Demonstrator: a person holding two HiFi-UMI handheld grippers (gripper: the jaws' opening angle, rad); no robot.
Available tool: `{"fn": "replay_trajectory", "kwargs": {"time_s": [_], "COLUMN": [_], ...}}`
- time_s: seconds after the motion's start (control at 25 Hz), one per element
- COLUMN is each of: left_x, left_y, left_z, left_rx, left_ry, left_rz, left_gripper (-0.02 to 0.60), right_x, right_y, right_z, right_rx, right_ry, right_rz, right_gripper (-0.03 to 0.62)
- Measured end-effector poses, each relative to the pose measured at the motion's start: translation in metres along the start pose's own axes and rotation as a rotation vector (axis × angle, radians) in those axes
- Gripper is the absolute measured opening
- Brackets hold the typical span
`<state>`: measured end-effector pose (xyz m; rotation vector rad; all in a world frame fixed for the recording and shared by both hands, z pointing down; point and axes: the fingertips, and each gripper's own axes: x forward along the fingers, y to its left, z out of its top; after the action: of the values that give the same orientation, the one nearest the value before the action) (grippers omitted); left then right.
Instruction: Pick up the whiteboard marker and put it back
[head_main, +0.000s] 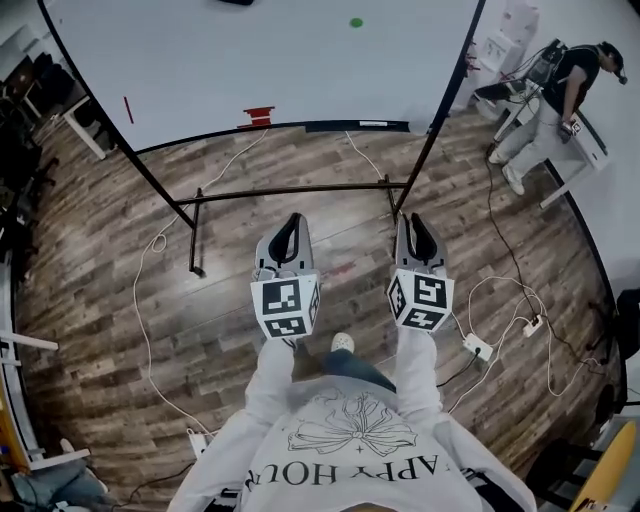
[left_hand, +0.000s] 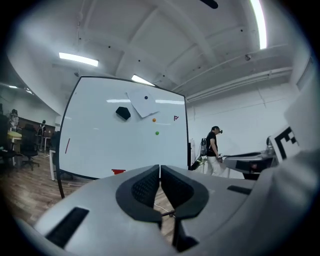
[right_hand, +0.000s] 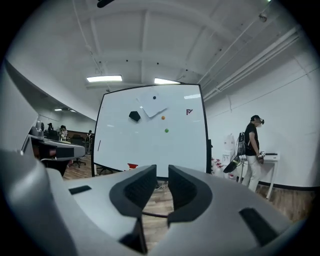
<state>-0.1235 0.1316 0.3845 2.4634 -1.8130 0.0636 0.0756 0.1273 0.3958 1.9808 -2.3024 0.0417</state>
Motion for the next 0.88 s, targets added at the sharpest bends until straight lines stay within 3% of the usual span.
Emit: {"fn": "replay_trajectory", "kwargs": {"time_s": [0.36,0.88], "left_x": [0.092,0.203], "left_y": [-0.018,-0.017], "left_z": [0.007,-0.011], "left_rx": [0.000,-0.002], "left_ry": [0.004,0.061], "left_rz": [0.034,0.024], "left_gripper": [0.009,0.009], "right_x": [0.081,0.180], "right_y": [-0.057,-0.097], "right_z": [0.001,-0.027], "right_rx": [-0.015,-0.026], "right_ry": [0.011,0.083], "right_rz": [0.043,0.067], "right_gripper": [0.089,0.110]}}
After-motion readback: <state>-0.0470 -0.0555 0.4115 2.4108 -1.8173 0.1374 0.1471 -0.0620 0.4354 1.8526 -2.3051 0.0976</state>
